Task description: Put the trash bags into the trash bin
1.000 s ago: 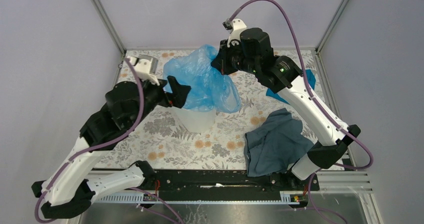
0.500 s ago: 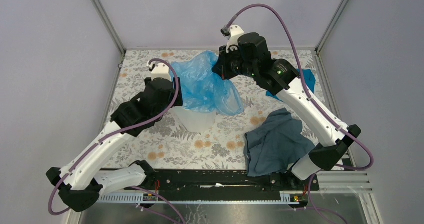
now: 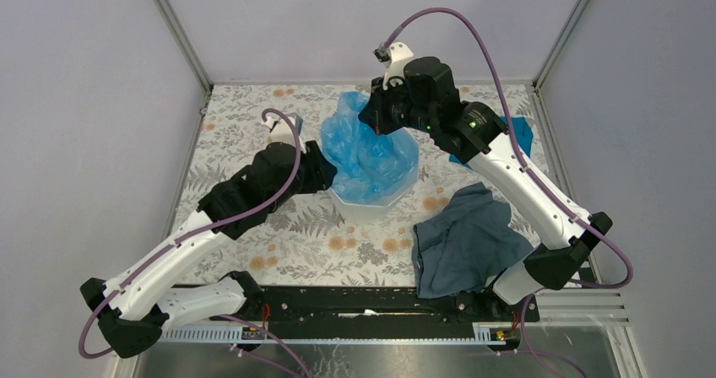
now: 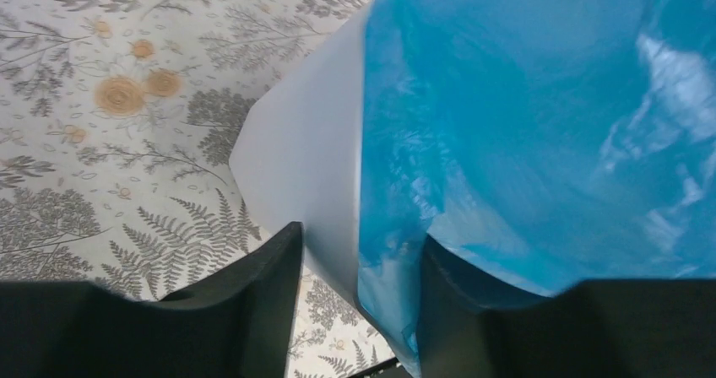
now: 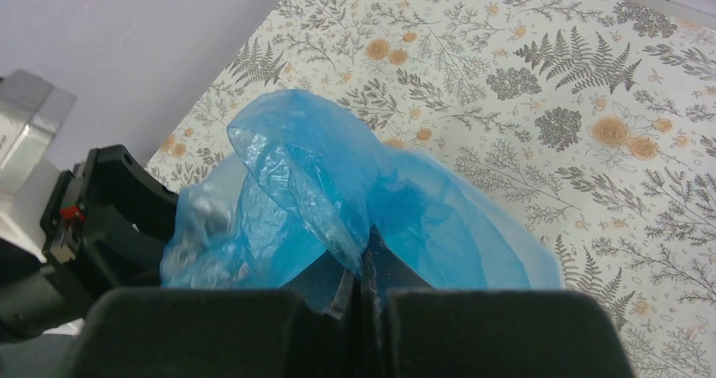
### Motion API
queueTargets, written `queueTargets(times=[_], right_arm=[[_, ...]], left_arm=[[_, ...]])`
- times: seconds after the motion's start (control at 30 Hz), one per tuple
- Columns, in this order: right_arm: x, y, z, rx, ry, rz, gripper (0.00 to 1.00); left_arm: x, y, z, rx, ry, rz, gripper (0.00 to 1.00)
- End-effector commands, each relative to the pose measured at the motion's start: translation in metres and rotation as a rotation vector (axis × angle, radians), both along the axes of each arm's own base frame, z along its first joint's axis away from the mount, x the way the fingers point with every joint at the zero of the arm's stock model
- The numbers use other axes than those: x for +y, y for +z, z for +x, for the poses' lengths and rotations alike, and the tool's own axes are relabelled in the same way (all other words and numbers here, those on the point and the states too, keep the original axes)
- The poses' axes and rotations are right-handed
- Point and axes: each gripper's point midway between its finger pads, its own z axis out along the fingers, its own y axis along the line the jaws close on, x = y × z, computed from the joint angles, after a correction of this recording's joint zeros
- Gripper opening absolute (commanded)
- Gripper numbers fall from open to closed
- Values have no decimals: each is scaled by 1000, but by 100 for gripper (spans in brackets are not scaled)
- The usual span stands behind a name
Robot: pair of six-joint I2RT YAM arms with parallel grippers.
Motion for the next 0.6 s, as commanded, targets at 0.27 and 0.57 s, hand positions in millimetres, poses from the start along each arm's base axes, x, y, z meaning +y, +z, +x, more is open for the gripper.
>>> queueTargets(times=[0.27,0.57], right_arm=[[-33,23,-13,-72,-22,19,0],[-36,18,-41,-76,94,8,0]], left_arm=[[5,33,-17,-75,-58,-36,82],[25,115,-6,-279,-34,29,82]])
